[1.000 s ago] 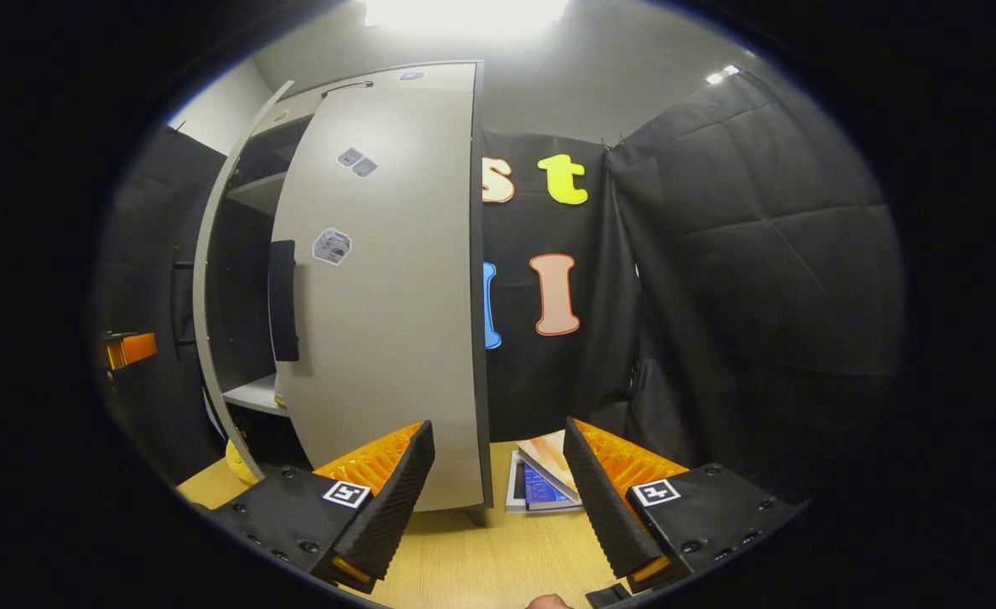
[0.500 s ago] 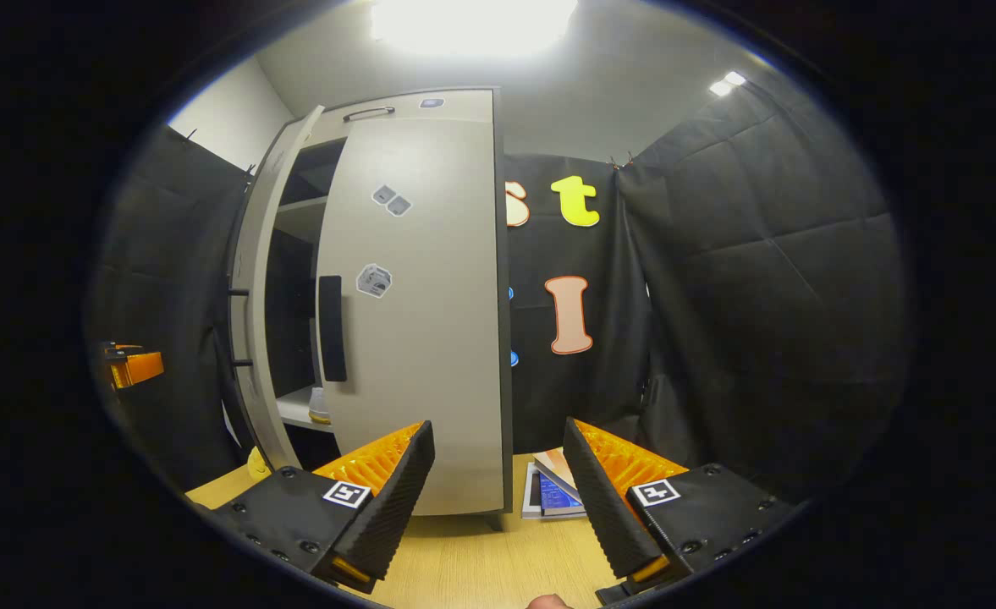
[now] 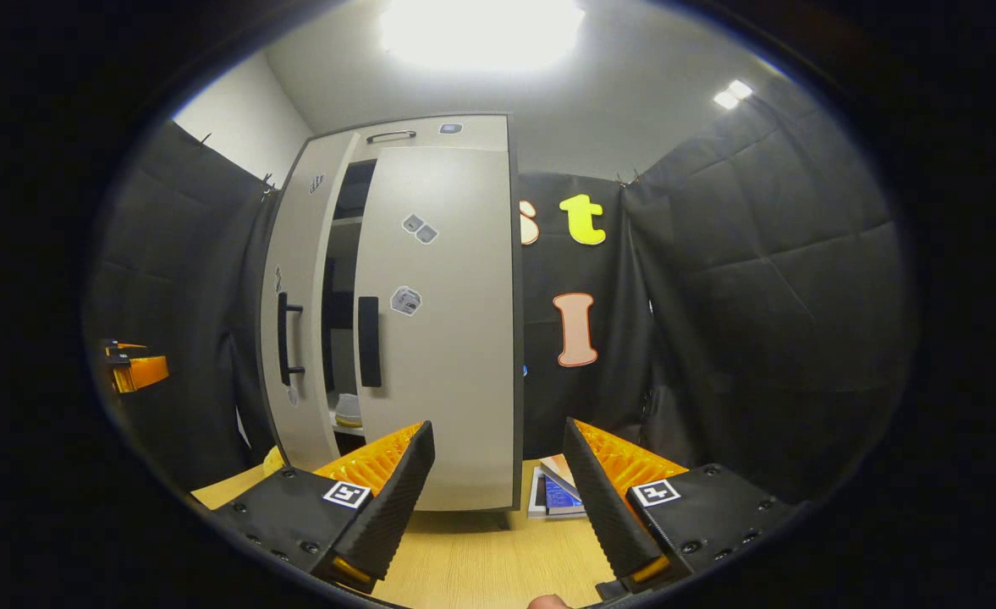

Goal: Grab one shoe with the right hand and put it into the shoe cabinet, grab the other shoe with the left hand and put it into the shoe cabinet; then close the right door with the right hand and the left door with the left hand.

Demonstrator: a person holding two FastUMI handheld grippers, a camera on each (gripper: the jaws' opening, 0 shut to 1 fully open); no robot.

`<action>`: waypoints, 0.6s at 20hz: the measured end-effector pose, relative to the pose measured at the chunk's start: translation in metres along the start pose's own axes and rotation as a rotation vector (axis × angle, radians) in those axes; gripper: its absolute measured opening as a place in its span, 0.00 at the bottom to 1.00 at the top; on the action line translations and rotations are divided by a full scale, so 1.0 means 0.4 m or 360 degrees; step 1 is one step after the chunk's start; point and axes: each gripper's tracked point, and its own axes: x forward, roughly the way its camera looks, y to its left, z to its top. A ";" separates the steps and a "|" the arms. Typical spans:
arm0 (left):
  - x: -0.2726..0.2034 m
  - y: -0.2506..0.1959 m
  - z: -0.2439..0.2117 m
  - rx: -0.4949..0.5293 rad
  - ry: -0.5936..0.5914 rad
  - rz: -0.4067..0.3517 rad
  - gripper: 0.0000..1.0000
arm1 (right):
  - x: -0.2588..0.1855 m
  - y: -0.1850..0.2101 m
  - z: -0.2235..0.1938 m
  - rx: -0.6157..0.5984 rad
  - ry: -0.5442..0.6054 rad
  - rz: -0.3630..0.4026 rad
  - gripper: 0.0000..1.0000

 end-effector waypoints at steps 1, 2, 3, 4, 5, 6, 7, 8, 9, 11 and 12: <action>-0.013 0.002 -0.003 -0.0005 0.0003 0.0002 0.94 | -0.011 0.002 0.002 0.0001 -0.0001 0.0002 0.96; -0.020 0.005 -0.007 -0.0009 0.0008 0.0003 0.94 | -0.018 0.004 0.003 0.0003 -0.0003 0.0005 0.96; -0.032 0.010 -0.012 -0.0008 0.0012 0.0007 0.94 | -0.025 0.005 0.004 0.0004 -0.0004 0.0005 0.93; -0.036 0.014 -0.015 -0.0006 0.0016 0.0010 0.94 | -0.031 0.006 0.007 0.0002 -0.0006 0.0005 0.96; -0.044 0.018 -0.018 -0.0004 0.0017 0.0014 0.94 | -0.035 0.007 0.008 0.0001 -0.0007 0.0006 0.96; -0.050 0.022 -0.020 -0.0004 0.0019 0.0017 0.95 | -0.038 0.008 0.008 0.0001 -0.0010 0.0007 0.96; -0.056 0.026 -0.022 -0.0005 0.0019 0.0020 0.94 | -0.043 0.008 0.011 0.0001 -0.0012 0.0007 0.96; -0.060 0.029 -0.023 -0.0006 0.0020 0.0022 0.95 | -0.047 0.008 0.014 0.0003 -0.0016 0.0007 0.96; -0.062 0.033 -0.025 -0.0008 0.0023 0.0024 0.94 | -0.052 0.009 0.012 0.0004 -0.0018 0.0009 0.96; -0.066 0.039 -0.028 -0.0009 0.0027 0.0028 0.94 | -0.055 0.010 0.014 0.0007 -0.0021 0.0006 0.96; -0.069 0.043 -0.028 -0.0010 0.0026 0.0030 0.94 | -0.056 0.010 0.016 0.0006 -0.0019 0.0005 0.96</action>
